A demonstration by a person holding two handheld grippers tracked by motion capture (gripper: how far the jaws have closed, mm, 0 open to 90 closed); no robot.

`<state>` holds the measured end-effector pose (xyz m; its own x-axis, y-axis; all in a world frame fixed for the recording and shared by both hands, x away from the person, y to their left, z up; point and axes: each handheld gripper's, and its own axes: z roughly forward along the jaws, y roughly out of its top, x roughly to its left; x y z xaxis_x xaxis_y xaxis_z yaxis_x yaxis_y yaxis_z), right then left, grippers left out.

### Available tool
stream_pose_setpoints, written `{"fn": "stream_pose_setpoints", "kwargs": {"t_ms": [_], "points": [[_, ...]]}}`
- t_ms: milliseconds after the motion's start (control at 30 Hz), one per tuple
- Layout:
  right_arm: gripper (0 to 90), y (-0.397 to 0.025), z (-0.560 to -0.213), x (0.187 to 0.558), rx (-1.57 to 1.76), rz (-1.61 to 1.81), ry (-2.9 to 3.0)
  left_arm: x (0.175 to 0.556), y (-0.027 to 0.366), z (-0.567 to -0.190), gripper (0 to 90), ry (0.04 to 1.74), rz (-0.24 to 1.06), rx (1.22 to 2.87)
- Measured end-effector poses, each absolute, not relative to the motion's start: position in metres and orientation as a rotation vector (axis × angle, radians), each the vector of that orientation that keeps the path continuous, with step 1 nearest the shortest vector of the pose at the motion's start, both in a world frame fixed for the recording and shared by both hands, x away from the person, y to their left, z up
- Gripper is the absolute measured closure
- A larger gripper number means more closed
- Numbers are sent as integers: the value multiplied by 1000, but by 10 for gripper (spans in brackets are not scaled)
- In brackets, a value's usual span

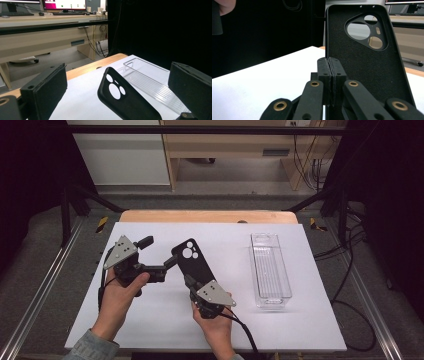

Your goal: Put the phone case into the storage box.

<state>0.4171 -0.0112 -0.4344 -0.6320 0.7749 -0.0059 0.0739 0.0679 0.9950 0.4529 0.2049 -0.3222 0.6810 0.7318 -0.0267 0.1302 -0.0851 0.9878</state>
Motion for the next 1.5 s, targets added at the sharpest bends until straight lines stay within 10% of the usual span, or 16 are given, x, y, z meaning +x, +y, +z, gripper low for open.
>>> {"fn": "stream_pose_setpoints", "kwargs": {"t_ms": [933, 1500], "points": [[889, -11, -431, 413, 829, 1635, 1771, 455, 200, -335, 44, 769, 543, 1614], [889, -11, -427, 409, 815, 1656, 1755, 460, 197, -341, 353, 826, 516, 1663]]}}
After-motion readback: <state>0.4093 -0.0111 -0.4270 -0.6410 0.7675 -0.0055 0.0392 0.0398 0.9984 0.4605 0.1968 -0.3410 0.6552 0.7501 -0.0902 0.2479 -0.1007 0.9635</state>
